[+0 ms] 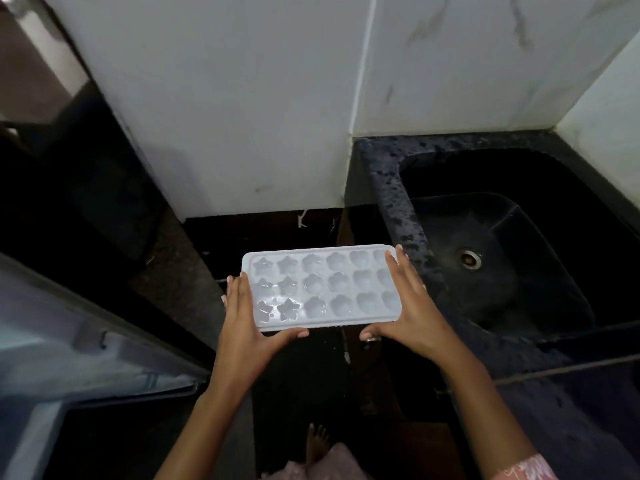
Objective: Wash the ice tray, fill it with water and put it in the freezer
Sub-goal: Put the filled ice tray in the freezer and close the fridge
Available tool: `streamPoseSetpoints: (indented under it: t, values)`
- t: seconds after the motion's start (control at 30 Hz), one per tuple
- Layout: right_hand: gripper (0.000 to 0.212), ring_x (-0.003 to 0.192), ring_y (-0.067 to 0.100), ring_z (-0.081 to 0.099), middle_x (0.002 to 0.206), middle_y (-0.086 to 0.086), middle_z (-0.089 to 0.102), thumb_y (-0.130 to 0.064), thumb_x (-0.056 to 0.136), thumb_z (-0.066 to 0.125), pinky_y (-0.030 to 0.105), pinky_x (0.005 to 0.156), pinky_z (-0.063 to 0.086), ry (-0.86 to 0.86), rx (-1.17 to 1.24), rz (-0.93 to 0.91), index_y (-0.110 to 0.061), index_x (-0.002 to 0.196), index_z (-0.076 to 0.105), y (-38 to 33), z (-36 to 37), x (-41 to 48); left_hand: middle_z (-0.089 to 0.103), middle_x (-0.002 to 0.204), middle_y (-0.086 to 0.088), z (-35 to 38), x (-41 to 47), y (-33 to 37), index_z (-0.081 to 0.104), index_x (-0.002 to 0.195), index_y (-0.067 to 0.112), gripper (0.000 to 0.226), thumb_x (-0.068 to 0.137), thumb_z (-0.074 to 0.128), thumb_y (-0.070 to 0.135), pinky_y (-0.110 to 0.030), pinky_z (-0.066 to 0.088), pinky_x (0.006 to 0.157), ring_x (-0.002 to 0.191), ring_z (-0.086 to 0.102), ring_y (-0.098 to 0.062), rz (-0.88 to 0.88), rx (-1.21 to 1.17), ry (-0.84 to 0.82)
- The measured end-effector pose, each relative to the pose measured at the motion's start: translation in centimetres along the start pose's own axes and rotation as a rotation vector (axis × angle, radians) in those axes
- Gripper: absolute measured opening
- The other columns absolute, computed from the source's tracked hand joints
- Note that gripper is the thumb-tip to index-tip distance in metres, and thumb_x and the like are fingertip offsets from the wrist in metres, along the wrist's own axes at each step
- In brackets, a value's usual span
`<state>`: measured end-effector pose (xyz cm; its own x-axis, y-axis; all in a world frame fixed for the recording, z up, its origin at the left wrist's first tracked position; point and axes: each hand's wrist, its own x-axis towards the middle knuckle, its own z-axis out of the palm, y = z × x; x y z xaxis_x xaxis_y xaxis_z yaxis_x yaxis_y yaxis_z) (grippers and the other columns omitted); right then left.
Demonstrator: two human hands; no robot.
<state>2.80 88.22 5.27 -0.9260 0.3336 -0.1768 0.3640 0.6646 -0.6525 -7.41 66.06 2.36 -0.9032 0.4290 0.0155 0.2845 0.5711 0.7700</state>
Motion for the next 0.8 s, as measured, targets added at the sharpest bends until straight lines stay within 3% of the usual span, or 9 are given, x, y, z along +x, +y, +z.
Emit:
streamPoseSetpoints:
  t: [0.2,0.3,0.43,0.53,0.6,0.8]
  values:
    - [0.128,0.141,0.004,-0.016,0.151,-0.018,-0.025,-0.043,0.058,0.083,0.034,0.117,0.002,-0.059,-0.016,-0.078,-0.03,0.147,-0.008,-3.0,2.8,-0.1,0.0,0.157,0.004,-3.1,-2.5,-2.4,0.0,0.149,0.012,0.138,0.048,0.073,0.071,-0.017,-0.01,0.11,0.138,-0.014,0.001,-0.042,0.025,0.06]
    - [0.125,0.142,0.004,-0.015,0.151,-0.018,-0.024,-0.045,0.06,0.081,0.033,0.116,0.003,-0.079,-0.035,-0.123,-0.031,0.146,-0.008,-4.4,4.0,-0.3,-0.003,0.149,0.015,-4.6,-4.1,-3.6,0.0,0.149,0.014,0.14,0.043,0.063,0.08,-0.017,-0.008,0.11,0.139,-0.013,0.001,-0.087,0.027,0.092]
    - [0.123,0.141,0.003,-0.016,0.148,-0.022,-0.024,-0.047,0.06,0.08,0.031,0.114,0.003,-0.125,-0.051,-0.169,-0.032,0.147,-0.006,-6.6,5.6,-0.6,-0.002,0.151,0.014,-6.4,-6.3,-5.1,0.001,0.15,0.017,0.138,0.042,0.057,0.083,-0.016,-0.006,0.11,0.141,-0.012,-0.001,-0.139,-0.015,0.157]
    - [0.121,0.139,0.002,-0.017,0.145,-0.023,-0.024,-0.047,0.061,0.08,0.028,0.112,0.001,-0.159,-0.064,-0.212,-0.032,0.146,-0.004,-8.3,7.0,-0.9,0.001,0.157,0.005,-7.7,-7.9,-6.4,0.005,0.15,0.016,0.134,0.047,0.065,0.077,-0.026,0.001,0.115,0.144,-0.007,-0.007,-0.159,-0.02,0.193]
    - [0.12,0.137,-0.001,-0.018,0.145,-0.023,-0.024,-0.046,0.061,0.08,0.028,0.112,0.001,-0.182,-0.066,-0.232,-0.032,0.146,-0.003,-9.3,8.0,-1.2,0.004,0.156,0.009,-8.8,-9.1,-7.0,0.007,0.15,0.016,0.133,0.048,0.066,0.076,-0.032,0.005,0.117,0.144,-0.005,-0.008,-0.161,-0.023,0.217]
    - [0.119,0.138,0.0,-0.018,0.146,-0.023,-0.023,-0.047,0.061,0.08,0.031,0.115,0.003,-0.252,-0.055,-0.327,-0.031,0.148,0.0,-12.4,11.6,-1.6,0.002,0.144,0.019,-11.7,-12.8,-9.0,0.004,0.149,0.017,0.126,0.049,0.068,0.059,-0.012,-0.001,0.107,0.142,-0.005,-0.005,-0.211,-0.018,0.344]
